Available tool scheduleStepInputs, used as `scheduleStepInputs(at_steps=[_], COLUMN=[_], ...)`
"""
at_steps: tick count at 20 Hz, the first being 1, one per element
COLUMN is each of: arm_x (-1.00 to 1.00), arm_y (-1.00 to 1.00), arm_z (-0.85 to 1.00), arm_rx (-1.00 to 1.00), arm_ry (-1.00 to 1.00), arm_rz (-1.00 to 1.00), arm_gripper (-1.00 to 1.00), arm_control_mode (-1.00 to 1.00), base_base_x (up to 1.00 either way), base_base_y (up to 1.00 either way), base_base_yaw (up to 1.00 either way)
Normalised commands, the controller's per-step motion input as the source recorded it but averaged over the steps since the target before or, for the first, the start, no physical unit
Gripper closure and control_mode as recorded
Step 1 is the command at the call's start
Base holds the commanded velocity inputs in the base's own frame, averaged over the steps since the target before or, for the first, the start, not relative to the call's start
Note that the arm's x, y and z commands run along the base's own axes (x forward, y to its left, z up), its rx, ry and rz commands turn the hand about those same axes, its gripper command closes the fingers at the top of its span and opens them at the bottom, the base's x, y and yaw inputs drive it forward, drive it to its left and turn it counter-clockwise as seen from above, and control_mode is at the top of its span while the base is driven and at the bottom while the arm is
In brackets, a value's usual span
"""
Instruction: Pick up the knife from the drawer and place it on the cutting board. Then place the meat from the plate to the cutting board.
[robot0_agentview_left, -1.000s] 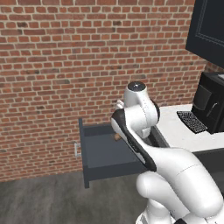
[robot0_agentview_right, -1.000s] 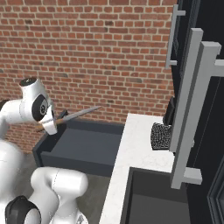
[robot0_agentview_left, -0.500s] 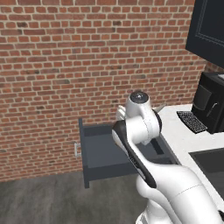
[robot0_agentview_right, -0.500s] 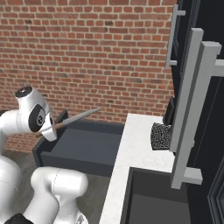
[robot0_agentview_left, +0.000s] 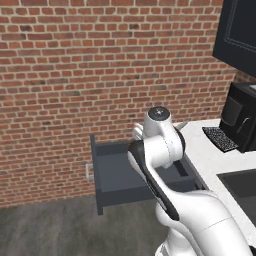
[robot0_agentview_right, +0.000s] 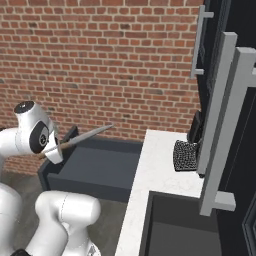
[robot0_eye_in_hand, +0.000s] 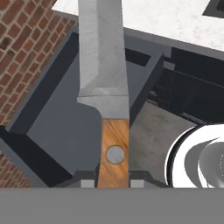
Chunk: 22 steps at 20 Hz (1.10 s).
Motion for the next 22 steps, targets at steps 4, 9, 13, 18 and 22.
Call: scheduleStepInputs(at_steps=[4, 9, 13, 18, 22], arm_x=[0.00, 0.00, 0.00, 0.00, 0.00], arm_y=[0.00, 0.00, 0.00, 0.00, 0.00], arm_z=[0.00, 0.00, 0.00, 0.00, 0.00], arm_rx=[0.00, 0.00, 0.00, 0.00, 0.00], arm_ry=[0.00, 0.00, 0.00, 0.00, 0.00], arm_rz=[0.00, 0.00, 0.00, 0.00, 0.00], arm_gripper=[1.00, 1.00, 1.00, 1.00, 1.00], arm_control_mode=[1.00, 1.00, 1.00, 1.00, 1.00], base_base_x=[-0.27, -0.46, -0.38, -0.17, -0.23], base_base_y=[0.76, 0.55, 0.11, 0.09, 0.13], base_base_yaw=[-0.01, -0.35, -0.82, -1.00, -0.99])
